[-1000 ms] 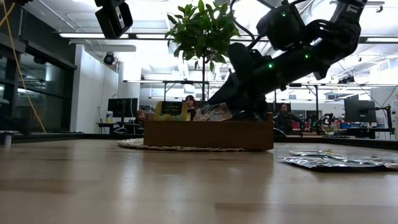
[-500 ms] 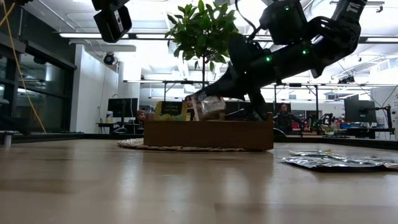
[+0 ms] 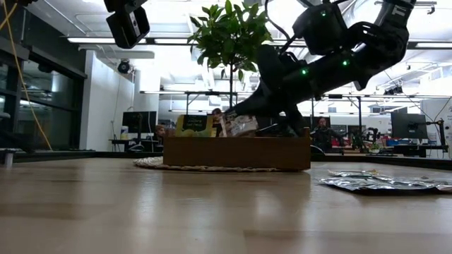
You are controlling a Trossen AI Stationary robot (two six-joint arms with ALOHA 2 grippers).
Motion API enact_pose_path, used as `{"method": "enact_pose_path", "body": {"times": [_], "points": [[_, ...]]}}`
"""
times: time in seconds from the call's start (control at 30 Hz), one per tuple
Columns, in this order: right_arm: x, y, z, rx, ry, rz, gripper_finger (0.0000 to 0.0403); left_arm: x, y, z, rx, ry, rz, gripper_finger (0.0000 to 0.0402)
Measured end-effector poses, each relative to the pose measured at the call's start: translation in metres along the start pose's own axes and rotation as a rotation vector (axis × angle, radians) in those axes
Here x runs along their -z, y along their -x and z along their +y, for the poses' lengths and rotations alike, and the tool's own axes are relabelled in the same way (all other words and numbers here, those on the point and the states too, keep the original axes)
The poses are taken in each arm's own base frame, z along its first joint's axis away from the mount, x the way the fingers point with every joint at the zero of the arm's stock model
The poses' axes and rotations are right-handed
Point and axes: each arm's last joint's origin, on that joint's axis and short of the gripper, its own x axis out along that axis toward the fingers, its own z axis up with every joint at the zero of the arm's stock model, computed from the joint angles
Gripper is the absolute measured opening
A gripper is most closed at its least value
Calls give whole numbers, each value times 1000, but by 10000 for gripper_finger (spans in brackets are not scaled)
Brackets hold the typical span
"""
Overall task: Pick & Place Tea
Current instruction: Put the brown tea bag into the middle section of the wooden organizer
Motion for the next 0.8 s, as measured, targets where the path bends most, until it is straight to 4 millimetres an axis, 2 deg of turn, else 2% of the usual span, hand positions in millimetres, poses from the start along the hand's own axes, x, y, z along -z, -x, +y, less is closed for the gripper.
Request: {"method": "enact_pose_path", "body": {"times": [0.57, 0.8], "points": [[9, -6, -3, -6, -25, 1, 1, 0, 0, 0, 0, 7, 0, 158], [9, -6, -3, -8, -1, 4, 36, 0, 0, 0, 1, 8, 1, 158]]}}
